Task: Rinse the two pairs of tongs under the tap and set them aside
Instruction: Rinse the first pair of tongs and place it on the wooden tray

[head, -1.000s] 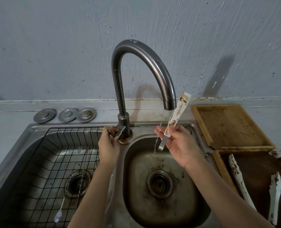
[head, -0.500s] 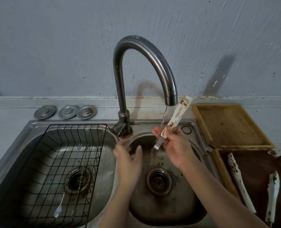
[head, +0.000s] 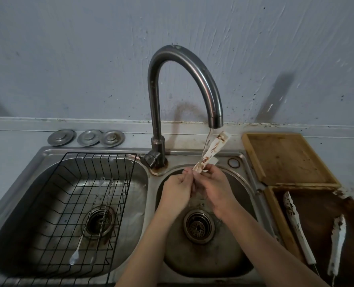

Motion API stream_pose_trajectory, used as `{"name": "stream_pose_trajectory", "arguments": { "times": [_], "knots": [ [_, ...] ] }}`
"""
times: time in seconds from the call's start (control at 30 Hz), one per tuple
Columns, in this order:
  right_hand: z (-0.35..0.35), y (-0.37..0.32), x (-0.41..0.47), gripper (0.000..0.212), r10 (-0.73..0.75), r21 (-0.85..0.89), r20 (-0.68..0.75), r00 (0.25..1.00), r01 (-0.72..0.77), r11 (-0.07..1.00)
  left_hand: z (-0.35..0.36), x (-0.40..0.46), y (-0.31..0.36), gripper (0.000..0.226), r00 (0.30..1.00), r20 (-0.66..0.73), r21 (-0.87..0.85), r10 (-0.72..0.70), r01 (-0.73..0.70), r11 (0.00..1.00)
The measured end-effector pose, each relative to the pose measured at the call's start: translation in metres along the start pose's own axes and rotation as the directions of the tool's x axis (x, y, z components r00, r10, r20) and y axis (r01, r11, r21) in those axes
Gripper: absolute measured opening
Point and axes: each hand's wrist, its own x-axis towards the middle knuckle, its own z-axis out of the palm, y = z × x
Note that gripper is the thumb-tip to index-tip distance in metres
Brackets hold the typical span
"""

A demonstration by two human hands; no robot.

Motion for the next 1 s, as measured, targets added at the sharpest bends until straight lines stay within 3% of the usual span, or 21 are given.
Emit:
{"name": "stream_pose_trajectory", "arguments": {
  "times": [0.17, 0.33, 0.47, 0.6, 0.73, 0.9, 1.0],
  "knots": [
    [-0.003, -0.002, -0.002, 0.018, 0.051, 0.043, -0.052, 0.997, -0.049, 0.998, 0.005, -0.008, -0.008, 0.045, 0.996, 0.093, 0.099, 0.006, -0.016, 0.995],
    [-0.003, 0.004, -0.005, 0.014, 0.053, -0.150, 0.005, 0.999, -0.052, 0.987, 0.001, -0.011, -0.010, 0.040, 0.991, 0.115, 0.102, -0.070, 0.058, 0.993],
    [-0.001, 0.004, -0.004, 0.025, 0.114, 0.062, 0.029, 0.993, -0.116, 0.991, -0.004, -0.012, -0.013, 0.039, 0.991, 0.110, 0.119, -0.077, 0.064, 0.991],
    [0.001, 0.007, -0.005, 0.016, 0.099, -0.022, 0.060, 0.993, -0.097, 0.995, -0.013, -0.015, -0.009, 0.040, 0.988, 0.114, 0.120, -0.105, 0.091, 0.989],
    [0.001, 0.005, -0.002, 0.039, 0.176, 0.097, 0.016, 0.984, -0.176, 0.979, -0.012, -0.020, -0.006, 0.037, 0.989, 0.124, 0.166, -0.079, 0.058, 0.984],
    [0.001, 0.001, -0.008, 0.021, 0.157, -0.017, 0.065, 0.985, -0.157, 0.988, -0.015, -0.022, -0.006, 0.041, 0.989, 0.114, 0.143, -0.095, 0.078, 0.987],
    [0.001, -0.003, -0.005, 0.042, 0.228, -0.034, -0.033, 0.973, -0.229, 0.973, -0.014, -0.029, 0.000, 0.041, 0.980, 0.177, 0.147, -0.092, 0.066, 0.987]
  ]
}}
